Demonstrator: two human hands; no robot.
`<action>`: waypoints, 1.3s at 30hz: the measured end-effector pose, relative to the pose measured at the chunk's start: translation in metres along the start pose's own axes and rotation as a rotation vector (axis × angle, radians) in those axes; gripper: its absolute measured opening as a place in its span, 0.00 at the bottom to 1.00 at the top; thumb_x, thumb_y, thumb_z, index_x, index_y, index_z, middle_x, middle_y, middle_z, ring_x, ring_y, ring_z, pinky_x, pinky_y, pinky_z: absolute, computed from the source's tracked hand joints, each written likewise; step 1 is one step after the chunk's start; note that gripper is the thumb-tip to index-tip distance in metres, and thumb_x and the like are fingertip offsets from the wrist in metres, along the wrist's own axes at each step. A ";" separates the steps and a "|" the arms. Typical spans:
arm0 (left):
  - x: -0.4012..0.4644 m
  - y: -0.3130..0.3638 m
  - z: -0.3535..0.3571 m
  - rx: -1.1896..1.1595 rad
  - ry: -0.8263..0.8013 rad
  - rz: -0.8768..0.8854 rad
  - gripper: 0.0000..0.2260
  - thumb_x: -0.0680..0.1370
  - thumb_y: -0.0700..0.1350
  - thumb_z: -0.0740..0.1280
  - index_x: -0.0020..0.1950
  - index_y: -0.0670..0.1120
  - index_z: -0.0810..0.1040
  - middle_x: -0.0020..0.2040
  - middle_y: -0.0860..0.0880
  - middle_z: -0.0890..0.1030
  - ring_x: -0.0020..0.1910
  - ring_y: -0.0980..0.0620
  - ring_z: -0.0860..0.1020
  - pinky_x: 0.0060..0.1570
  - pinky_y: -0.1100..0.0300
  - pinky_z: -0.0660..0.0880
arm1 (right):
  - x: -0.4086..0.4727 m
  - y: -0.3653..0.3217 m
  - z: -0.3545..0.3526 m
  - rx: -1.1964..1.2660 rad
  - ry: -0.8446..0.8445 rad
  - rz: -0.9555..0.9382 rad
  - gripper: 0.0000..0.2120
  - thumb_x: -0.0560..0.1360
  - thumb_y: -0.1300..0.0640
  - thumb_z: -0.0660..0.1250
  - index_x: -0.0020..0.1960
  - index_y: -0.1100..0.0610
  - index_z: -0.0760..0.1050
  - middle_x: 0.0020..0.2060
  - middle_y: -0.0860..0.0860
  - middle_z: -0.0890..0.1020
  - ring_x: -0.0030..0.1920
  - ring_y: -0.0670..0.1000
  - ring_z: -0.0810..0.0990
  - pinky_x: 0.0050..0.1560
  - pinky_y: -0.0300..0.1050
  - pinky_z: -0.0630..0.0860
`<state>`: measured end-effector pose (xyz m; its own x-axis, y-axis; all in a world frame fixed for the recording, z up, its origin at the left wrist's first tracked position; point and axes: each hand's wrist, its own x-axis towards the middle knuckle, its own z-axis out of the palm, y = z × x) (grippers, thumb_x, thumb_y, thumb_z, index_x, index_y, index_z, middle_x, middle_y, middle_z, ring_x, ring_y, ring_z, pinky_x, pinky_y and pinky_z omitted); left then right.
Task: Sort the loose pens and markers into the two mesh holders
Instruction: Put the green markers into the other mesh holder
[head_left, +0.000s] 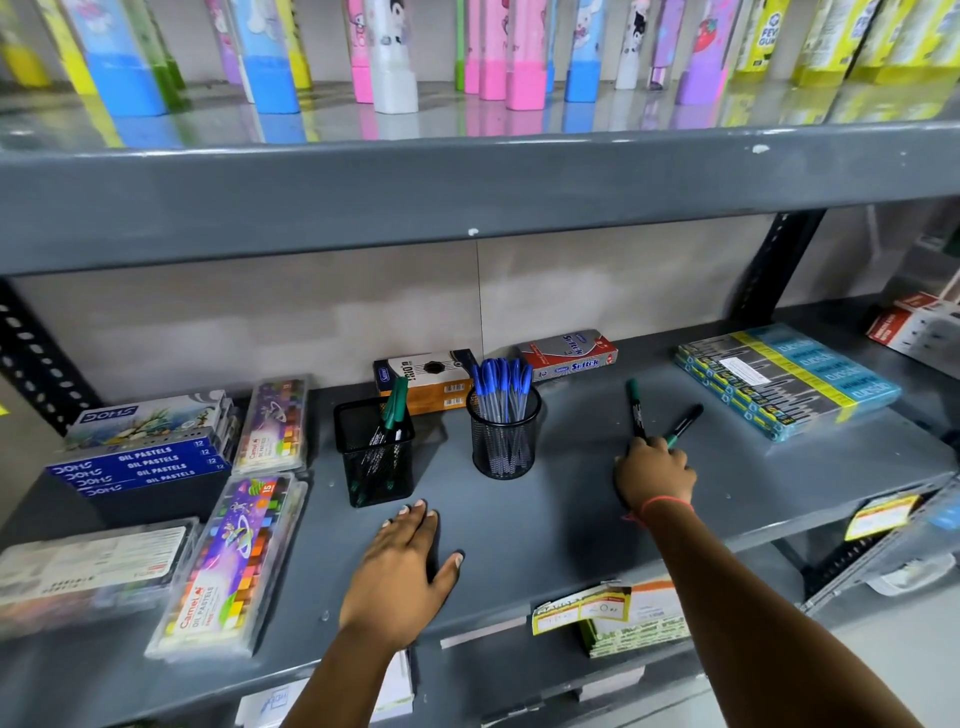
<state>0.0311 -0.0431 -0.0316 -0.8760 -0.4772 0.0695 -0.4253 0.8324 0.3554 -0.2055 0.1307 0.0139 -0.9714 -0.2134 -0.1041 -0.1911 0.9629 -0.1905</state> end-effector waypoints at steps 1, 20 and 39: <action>0.000 0.000 0.000 -0.002 0.002 0.000 0.28 0.78 0.61 0.54 0.74 0.49 0.56 0.77 0.50 0.54 0.76 0.53 0.52 0.73 0.59 0.46 | -0.007 -0.004 0.003 0.003 0.013 -0.015 0.18 0.78 0.52 0.57 0.64 0.59 0.69 0.65 0.58 0.71 0.66 0.62 0.68 0.66 0.57 0.66; 0.000 0.000 0.000 0.001 -0.018 -0.009 0.29 0.78 0.61 0.52 0.75 0.49 0.54 0.78 0.50 0.53 0.76 0.52 0.50 0.73 0.59 0.45 | -0.078 -0.016 -0.013 0.071 0.179 -0.323 0.17 0.74 0.66 0.57 0.61 0.56 0.72 0.58 0.56 0.75 0.57 0.60 0.75 0.52 0.51 0.77; -0.022 -0.031 -0.017 0.065 0.045 -0.132 0.28 0.79 0.61 0.51 0.75 0.49 0.53 0.77 0.51 0.53 0.76 0.54 0.51 0.73 0.60 0.44 | -0.083 -0.127 -0.120 1.197 0.513 -0.603 0.04 0.71 0.68 0.69 0.45 0.65 0.76 0.32 0.48 0.77 0.32 0.34 0.76 0.33 0.20 0.68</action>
<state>0.0672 -0.0629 -0.0286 -0.8011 -0.5945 0.0690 -0.5510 0.7776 0.3028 -0.1176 0.0456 0.1637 -0.7779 -0.2010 0.5954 -0.6040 -0.0223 -0.7967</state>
